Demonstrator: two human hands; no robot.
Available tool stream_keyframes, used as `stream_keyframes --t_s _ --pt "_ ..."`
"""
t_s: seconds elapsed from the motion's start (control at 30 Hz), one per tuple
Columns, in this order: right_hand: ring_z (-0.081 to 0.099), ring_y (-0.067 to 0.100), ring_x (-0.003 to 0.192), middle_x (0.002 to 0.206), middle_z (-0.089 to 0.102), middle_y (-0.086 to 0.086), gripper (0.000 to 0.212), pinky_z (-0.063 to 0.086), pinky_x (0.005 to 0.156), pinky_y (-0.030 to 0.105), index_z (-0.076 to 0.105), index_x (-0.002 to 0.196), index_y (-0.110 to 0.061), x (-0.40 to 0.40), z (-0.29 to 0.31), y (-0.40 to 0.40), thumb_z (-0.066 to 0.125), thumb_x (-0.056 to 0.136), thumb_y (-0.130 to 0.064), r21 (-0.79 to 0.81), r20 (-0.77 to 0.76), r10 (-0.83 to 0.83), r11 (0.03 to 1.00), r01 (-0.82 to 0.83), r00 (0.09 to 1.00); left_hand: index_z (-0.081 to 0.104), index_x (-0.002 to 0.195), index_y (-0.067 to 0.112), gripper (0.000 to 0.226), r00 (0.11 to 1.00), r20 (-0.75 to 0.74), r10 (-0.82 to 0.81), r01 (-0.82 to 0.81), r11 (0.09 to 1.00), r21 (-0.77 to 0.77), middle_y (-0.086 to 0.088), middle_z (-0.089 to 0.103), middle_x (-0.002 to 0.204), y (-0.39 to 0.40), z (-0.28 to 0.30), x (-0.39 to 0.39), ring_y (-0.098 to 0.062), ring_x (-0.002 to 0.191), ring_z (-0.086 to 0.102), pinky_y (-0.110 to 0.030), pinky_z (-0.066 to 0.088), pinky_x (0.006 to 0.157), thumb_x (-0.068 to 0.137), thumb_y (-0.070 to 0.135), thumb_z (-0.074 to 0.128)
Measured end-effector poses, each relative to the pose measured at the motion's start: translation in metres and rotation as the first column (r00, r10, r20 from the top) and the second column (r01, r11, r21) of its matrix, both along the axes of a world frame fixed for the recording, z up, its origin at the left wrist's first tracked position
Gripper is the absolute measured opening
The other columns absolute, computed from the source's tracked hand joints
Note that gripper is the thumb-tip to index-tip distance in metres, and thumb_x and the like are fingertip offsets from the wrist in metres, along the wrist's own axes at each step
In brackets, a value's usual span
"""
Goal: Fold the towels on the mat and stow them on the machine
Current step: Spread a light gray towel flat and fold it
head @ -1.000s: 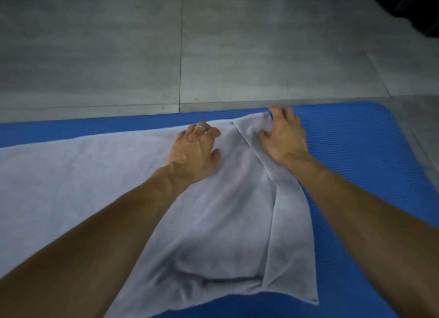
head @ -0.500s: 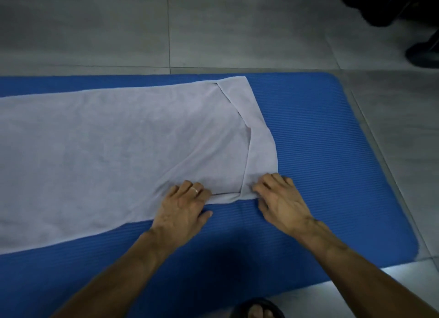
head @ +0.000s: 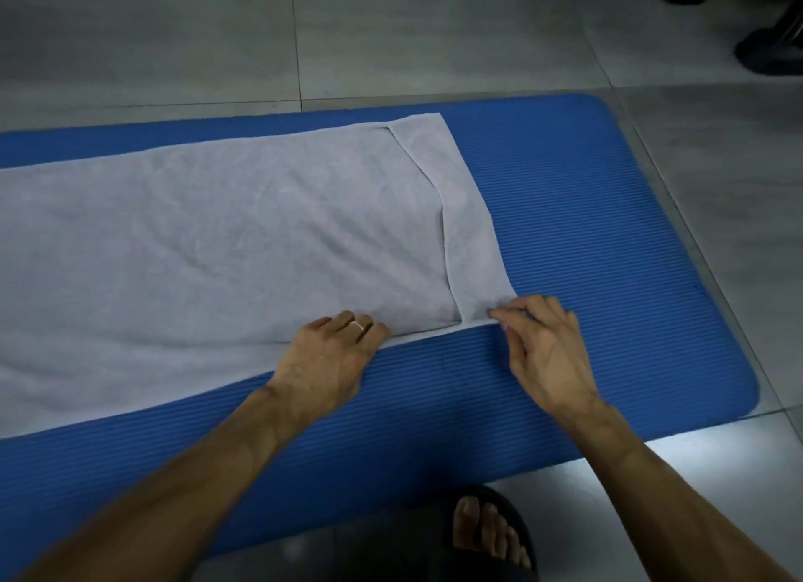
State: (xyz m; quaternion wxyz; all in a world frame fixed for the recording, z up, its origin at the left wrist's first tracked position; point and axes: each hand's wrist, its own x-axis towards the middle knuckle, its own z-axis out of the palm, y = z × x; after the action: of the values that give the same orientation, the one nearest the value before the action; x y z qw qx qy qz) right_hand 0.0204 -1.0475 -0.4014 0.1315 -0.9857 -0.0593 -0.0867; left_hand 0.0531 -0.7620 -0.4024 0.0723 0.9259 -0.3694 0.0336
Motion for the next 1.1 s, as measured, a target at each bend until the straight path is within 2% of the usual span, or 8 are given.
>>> stream_keyframes --t_s 0.1,0.2,0.37,0.53,0.73,0.93,1.03,1.1 --pt "0.058 0.025 0.084 0.095 0.061 -0.001 0.023 0.037 0.075 0.035 0.076 0.096 -0.018 -0.009 -0.003 -0.003 0.057 0.082 -0.015 -0.1 -0.072 0.047 0.994 -0.055 0.996 0.066 0.09 0.017 0.022 0.979 -0.158 -0.129 0.14 0.988 0.067 0.0 0.064 0.084 0.016 0.002 -0.002 -0.022 0.077 0.063 -0.028 0.054 0.056 0.07 0.023 0.056" --pt "0.054 0.02 0.08 0.082 0.059 -0.007 0.029 0.036 0.078 0.035 0.07 0.07 -0.021 0.004 0.006 0.008 0.045 0.075 -0.035 -0.092 -0.161 -0.027 0.996 0.012 0.987 0.067 0.095 0.018 0.037 0.973 -0.227 -0.031 0.039 0.999 0.031 -0.001 0.066 0.091 0.009 0.001 0.015 -0.02 0.086 0.064 -0.028 0.056 0.065 0.088 0.047 0.045" --pt "0.056 0.024 0.084 0.086 0.062 0.001 0.044 0.037 0.077 0.039 0.062 0.084 -0.015 0.069 0.02 0.05 0.044 0.079 -0.055 -0.076 -0.271 -0.18 0.983 0.165 0.946 0.065 0.114 0.009 0.034 0.989 -0.141 0.053 -0.055 0.998 -0.007 -0.014 0.062 0.108 -0.052 0.0 0.092 -0.033 0.097 0.062 -0.04 0.056 0.073 0.081 0.011 0.057" --pt "0.056 0.023 0.095 0.099 0.063 0.002 0.028 0.039 0.082 0.039 0.06 0.104 -0.016 0.094 0.005 0.064 0.054 0.087 -0.037 -0.134 -0.302 -0.287 0.957 0.258 0.909 0.039 0.141 0.021 0.056 0.967 -0.116 0.226 -0.221 0.974 0.051 -0.005 0.04 0.141 -0.101 -0.006 0.174 -0.024 0.13 0.035 -0.036 0.036 0.105 0.088 0.013 0.054" --pt "0.06 0.023 0.065 0.069 0.061 -0.001 0.015 0.044 0.064 0.038 0.071 0.085 -0.015 0.095 -0.014 0.062 0.067 0.071 -0.015 -0.068 -0.181 -0.338 0.941 0.331 0.924 0.06 0.122 0.018 0.029 0.989 -0.132 0.07 -0.072 0.997 -0.012 -0.005 0.053 0.13 -0.112 -0.02 0.241 -0.024 0.125 0.042 -0.037 0.034 0.102 0.095 0.017 0.048" --pt "0.058 0.017 0.063 0.069 0.059 -0.006 0.029 0.042 0.065 0.034 0.069 0.083 -0.019 0.087 0.003 0.067 0.041 0.082 -0.028 0.046 -0.206 -0.295 0.95 0.31 0.933 0.063 0.108 0.013 0.023 0.995 -0.07 -0.072 0.074 0.997 0.02 -0.008 0.061 0.11 -0.082 -0.005 0.253 -0.029 0.108 0.052 -0.037 0.037 0.094 0.088 0.018 0.052" --pt "0.06 0.017 0.07 0.075 0.06 -0.006 0.017 0.049 0.07 0.037 0.067 0.078 -0.02 0.082 0.003 0.061 0.055 0.083 -0.031 0.176 -0.264 -0.208 0.95 0.259 0.942 0.061 0.118 0.015 0.042 0.984 -0.117 -0.136 0.15 0.981 0.12 -0.008 0.061 0.12 -0.058 0.011 0.257 -0.029 0.109 0.054 -0.041 0.039 0.096 0.083 0.035 0.048" --pt "0.06 0.022 0.08 0.089 0.063 -0.001 0.013 0.051 0.073 0.039 0.068 0.092 -0.017 0.083 0.004 0.055 0.059 0.086 -0.024 0.272 -0.259 -0.371 0.858 0.435 0.892 0.05 0.134 0.017 0.043 0.991 -0.103 -0.09 0.101 0.989 0.105 -0.007 0.053 0.131 -0.07 0.015 0.266 -0.03 0.112 0.053 -0.043 0.046 0.09 0.092 0.027 0.046"
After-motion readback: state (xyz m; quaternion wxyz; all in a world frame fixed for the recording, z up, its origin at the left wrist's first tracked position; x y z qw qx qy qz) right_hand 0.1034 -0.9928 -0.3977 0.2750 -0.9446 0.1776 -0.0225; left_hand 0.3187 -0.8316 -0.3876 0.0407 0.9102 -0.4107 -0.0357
